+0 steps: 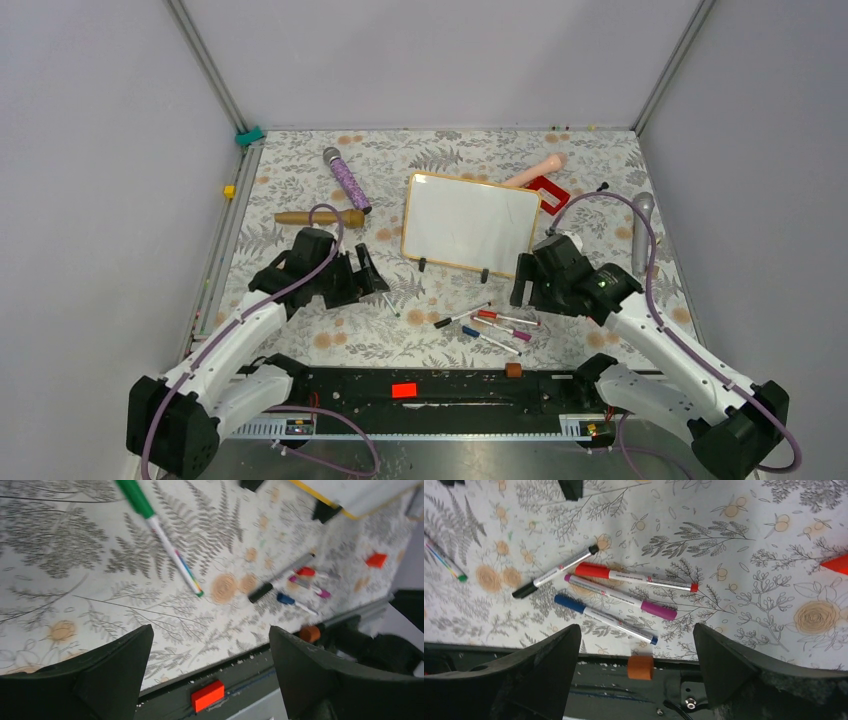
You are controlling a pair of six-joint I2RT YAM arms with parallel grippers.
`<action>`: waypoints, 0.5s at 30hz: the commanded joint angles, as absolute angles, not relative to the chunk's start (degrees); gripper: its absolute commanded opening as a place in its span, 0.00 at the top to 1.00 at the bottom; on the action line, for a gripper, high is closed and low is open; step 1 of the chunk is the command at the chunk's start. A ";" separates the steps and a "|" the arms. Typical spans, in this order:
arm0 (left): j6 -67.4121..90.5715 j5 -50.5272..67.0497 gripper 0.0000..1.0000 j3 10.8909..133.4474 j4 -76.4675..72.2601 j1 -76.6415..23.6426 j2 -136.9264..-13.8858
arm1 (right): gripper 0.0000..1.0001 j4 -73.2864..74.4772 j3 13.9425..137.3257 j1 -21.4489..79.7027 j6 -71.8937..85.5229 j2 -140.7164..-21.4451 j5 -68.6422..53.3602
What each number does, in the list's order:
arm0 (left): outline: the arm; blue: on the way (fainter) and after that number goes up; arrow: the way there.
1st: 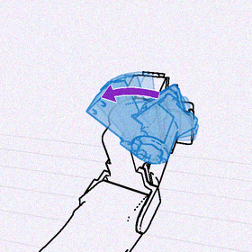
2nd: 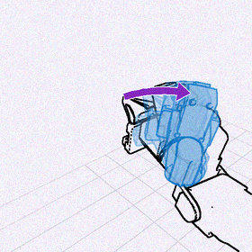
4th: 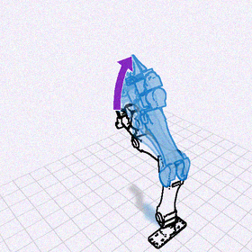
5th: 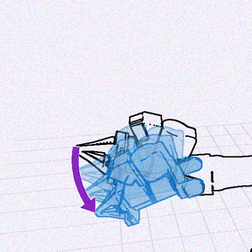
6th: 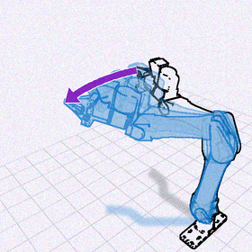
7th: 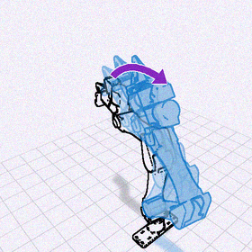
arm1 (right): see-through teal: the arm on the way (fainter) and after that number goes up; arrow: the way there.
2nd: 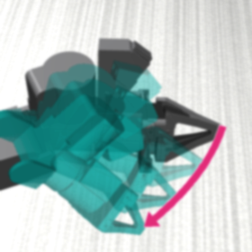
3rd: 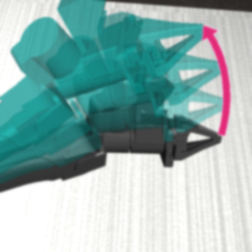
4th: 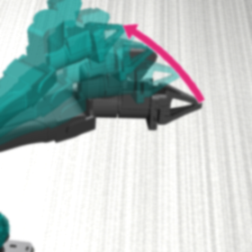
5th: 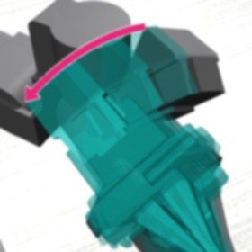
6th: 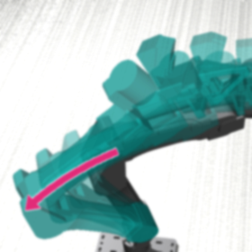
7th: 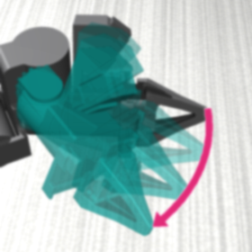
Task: Write a sentence on the whiteboard
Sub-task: Pick up the whiteboard marker from the center of the board.
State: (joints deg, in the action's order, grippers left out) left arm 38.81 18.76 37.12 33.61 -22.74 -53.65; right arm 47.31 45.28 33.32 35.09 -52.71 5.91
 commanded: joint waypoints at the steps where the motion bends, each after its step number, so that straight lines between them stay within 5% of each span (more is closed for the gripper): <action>1: 43.93 4.99 0.13 37.55 34.97 -22.85 -56.85 | 0.09 49.30 47.24 39.10 53.59 -51.09 21.19; 15: 50.29 -11.33 0.29 47.20 36.83 -25.50 -72.15 | 0.09 58.32 52.02 41.49 60.13 -49.85 35.86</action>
State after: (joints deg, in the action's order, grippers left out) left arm 46.68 -5.93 41.91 37.63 -23.31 -69.12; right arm 55.79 49.80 40.95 58.41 -51.59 28.62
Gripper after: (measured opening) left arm 0.718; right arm 0.906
